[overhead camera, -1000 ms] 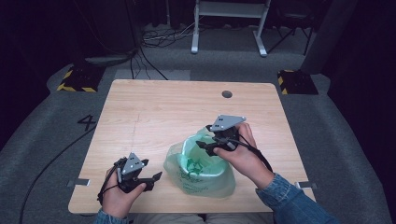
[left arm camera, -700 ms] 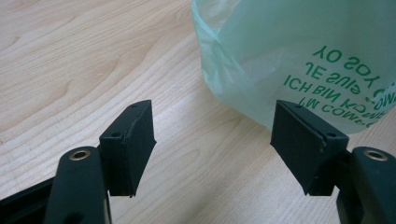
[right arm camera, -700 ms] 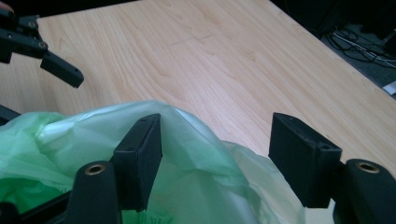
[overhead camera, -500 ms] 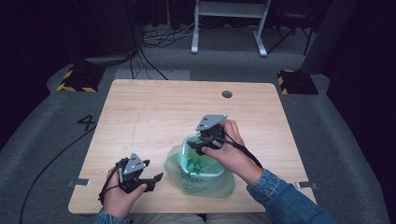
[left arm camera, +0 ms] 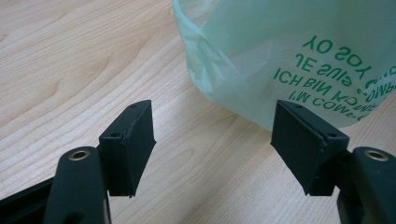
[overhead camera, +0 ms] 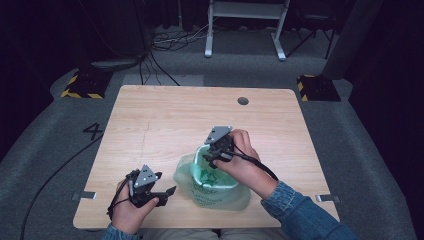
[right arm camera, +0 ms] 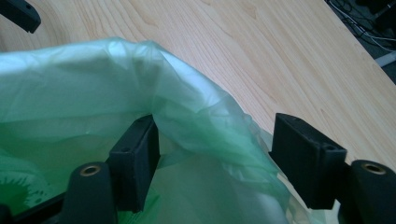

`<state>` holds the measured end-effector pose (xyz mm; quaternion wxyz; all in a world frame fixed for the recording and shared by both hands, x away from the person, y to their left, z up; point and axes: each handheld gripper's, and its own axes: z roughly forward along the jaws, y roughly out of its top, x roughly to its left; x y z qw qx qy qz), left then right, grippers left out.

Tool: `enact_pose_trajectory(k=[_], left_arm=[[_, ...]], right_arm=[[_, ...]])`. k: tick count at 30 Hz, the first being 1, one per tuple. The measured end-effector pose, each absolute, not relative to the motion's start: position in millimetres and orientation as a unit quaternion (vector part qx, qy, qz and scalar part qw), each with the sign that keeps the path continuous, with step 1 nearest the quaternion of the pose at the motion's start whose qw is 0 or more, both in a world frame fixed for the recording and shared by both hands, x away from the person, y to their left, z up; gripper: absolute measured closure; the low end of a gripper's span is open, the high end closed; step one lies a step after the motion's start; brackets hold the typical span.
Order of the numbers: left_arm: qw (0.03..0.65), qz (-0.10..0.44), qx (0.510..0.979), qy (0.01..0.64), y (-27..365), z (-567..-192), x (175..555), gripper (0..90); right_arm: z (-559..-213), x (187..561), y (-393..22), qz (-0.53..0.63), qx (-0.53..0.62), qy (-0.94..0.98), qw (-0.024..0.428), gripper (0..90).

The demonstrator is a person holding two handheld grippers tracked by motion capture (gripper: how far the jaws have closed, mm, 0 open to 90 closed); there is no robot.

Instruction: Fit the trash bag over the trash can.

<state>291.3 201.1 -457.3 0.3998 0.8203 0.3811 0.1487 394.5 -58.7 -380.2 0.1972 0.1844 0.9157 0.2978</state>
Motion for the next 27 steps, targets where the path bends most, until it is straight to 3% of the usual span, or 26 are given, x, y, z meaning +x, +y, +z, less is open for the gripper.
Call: enact_pose_trajectory(k=[8,11,16,27], left_arm=[[0.400,0.149,0.820,0.382,200.9,-457.9,291.3,29.9],[0.398,0.150,0.821,0.381,200.9,-457.7,291.4,29.9],[0.398,0.148,0.822,0.379,198.6,-457.7,291.2,29.9],[0.399,0.137,0.833,0.358,182.2,-460.3,288.1,29.8]], right_arm=[[-356.9,382.4,-75.0,0.357,0.179,0.897,0.188,31.4],[-345.1,374.1,-82.9,0.375,0.176,0.891,0.188,37.0],[-334.6,357.1,-85.9,0.391,0.157,0.892,0.163,39.3],[-358.2,351.9,-67.9,0.351,0.136,0.921,0.102,39.9]])
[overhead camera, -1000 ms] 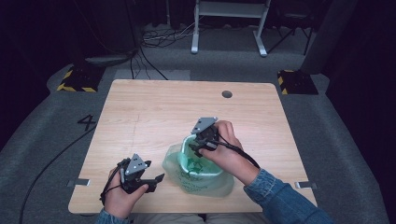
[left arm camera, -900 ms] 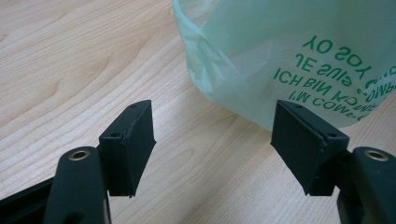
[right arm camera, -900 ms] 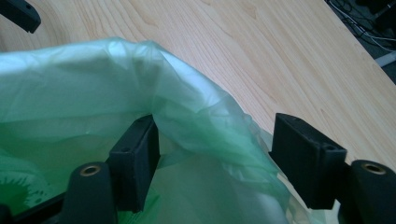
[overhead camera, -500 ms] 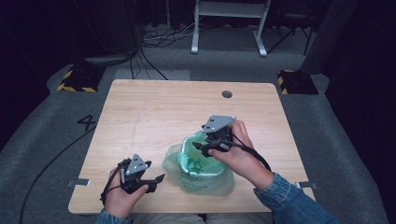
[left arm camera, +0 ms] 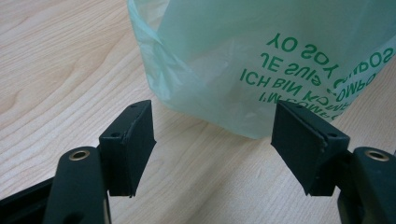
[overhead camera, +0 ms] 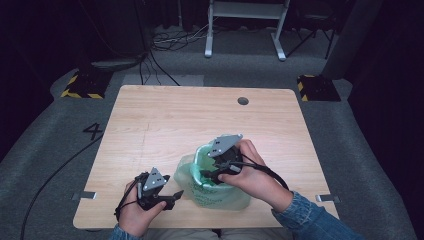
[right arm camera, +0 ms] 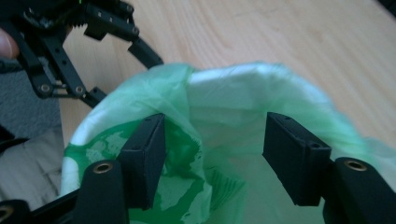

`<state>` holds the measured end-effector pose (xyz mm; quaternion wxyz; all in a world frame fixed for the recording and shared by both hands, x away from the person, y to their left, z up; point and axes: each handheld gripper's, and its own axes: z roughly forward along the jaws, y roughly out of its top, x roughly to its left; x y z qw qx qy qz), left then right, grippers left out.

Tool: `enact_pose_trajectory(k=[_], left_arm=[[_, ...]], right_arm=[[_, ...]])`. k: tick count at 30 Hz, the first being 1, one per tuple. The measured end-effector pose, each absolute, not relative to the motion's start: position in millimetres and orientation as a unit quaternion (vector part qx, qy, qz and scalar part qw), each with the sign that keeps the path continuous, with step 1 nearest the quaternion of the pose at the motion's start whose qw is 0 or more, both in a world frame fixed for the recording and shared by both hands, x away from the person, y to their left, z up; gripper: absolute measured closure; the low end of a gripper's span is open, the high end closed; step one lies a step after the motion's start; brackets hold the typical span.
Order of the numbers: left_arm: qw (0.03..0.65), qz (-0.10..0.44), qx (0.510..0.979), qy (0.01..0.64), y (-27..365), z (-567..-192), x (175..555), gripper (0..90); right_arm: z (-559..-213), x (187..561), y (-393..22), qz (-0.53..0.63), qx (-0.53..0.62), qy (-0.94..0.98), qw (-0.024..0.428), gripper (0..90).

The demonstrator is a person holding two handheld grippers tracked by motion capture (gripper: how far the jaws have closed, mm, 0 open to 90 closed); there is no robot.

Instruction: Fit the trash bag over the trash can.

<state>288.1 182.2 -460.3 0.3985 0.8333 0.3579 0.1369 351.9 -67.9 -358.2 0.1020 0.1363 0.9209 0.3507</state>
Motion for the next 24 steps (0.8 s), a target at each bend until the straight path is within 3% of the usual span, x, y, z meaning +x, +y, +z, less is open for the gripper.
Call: enact_pose_trajectory(k=[14,24], left_arm=[[0.398,0.136,0.834,0.358,181.7,-462.8,289.1,29.8],[0.395,0.135,0.835,0.358,181.1,-463.7,289.4,29.8]], right_arm=[[-373.8,366.1,-49.2,0.277,0.125,0.952,0.043,34.0],[-382.1,385.3,-44.7,0.230,0.149,0.962,-0.015,40.1]])
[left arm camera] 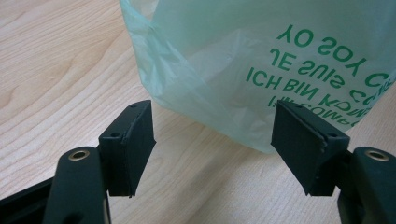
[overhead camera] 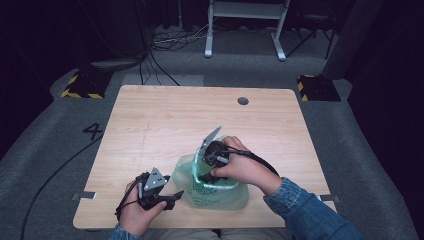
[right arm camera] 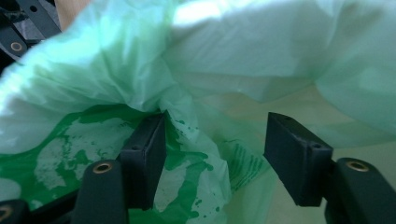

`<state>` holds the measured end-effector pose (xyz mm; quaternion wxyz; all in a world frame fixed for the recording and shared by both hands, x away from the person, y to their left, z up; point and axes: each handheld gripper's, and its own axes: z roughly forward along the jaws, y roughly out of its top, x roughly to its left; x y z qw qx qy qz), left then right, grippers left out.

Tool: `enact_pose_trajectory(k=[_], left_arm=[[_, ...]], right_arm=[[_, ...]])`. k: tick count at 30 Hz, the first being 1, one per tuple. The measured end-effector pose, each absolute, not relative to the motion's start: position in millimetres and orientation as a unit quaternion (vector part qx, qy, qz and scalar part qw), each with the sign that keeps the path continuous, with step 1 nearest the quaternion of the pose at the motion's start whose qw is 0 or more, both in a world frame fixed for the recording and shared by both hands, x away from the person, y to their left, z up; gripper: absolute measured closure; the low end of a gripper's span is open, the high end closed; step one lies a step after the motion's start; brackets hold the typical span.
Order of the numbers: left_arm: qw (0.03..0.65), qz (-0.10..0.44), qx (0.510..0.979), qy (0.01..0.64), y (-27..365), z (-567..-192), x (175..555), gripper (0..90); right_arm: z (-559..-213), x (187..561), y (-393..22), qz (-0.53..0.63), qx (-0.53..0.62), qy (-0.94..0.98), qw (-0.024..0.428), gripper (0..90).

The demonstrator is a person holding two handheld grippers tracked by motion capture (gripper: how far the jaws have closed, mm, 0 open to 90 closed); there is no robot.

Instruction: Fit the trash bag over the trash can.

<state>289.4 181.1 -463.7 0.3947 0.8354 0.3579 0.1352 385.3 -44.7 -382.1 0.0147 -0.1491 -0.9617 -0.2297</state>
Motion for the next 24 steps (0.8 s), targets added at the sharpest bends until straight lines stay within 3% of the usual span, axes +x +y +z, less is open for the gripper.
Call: enact_pose_trajectory(k=[11,24], left_arm=[[0.398,0.135,0.833,0.360,182.6,-463.2,289.7,29.7],[0.379,0.156,0.831,0.375,196.5,-465.3,294.8,29.7]], right_arm=[[-377.4,382.6,-49.4,-0.243,-0.151,-0.958,-0.012,36.7],[-334.4,375.6,-99.2,-0.354,-0.188,-0.913,-0.069,35.2]])
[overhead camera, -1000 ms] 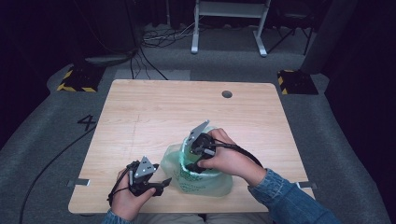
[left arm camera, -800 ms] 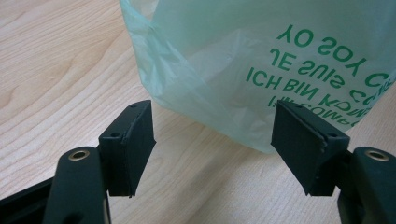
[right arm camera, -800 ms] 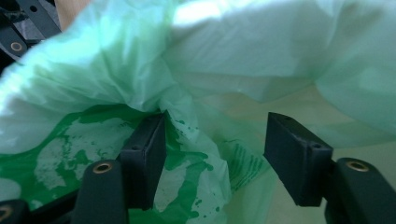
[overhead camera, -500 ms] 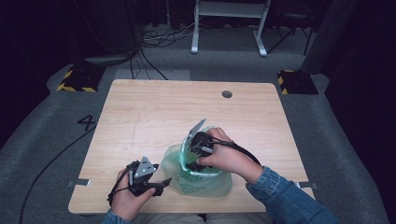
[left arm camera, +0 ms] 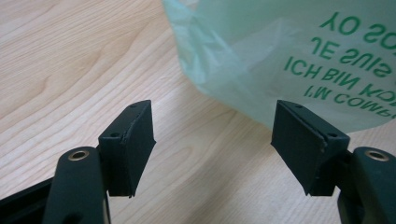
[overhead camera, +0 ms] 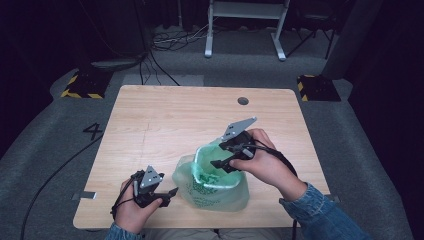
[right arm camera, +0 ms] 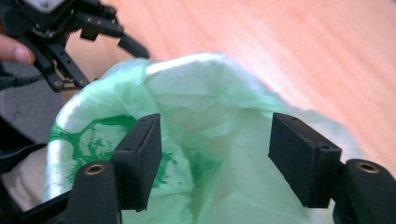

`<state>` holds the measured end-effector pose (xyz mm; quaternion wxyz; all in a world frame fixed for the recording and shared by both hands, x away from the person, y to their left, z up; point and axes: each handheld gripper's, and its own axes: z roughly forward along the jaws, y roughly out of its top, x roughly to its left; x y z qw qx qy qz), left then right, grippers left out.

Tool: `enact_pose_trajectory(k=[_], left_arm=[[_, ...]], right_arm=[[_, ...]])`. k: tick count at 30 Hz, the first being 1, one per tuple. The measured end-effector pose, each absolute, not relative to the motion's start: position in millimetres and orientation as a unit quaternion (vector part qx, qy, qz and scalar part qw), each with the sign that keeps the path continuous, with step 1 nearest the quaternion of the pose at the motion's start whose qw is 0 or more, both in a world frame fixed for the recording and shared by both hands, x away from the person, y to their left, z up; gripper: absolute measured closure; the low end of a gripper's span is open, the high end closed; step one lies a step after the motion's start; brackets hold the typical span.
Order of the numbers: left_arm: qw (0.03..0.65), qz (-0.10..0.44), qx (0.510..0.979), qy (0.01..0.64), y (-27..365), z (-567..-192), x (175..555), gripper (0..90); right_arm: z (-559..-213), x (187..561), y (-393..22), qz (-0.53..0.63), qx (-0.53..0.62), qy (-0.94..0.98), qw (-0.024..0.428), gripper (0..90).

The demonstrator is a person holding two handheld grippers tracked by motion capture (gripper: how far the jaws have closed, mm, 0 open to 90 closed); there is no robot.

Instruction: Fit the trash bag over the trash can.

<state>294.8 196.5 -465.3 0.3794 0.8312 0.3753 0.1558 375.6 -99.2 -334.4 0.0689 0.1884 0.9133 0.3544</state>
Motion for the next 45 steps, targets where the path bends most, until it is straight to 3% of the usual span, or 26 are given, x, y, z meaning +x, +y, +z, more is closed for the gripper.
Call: enact_pose_trajectory(k=[8,25,45], left_arm=[[0.377,0.169,0.823,0.391,209.1,-463.5,293.7,29.4],[0.369,0.191,0.810,0.413,232.7,-456.8,291.9,28.5],[0.341,0.215,0.806,0.434,248.2,-458.0,293.8,28.6]], right_arm=[[-322.7,375.5,-132.0,0.384,0.217,0.890,0.114,33.3],[-322.3,385.6,-192.1,0.376,0.281,0.869,0.158,32.5],[-343.0,387.5,-255.8,0.353,0.351,0.851,0.168,31.4]])
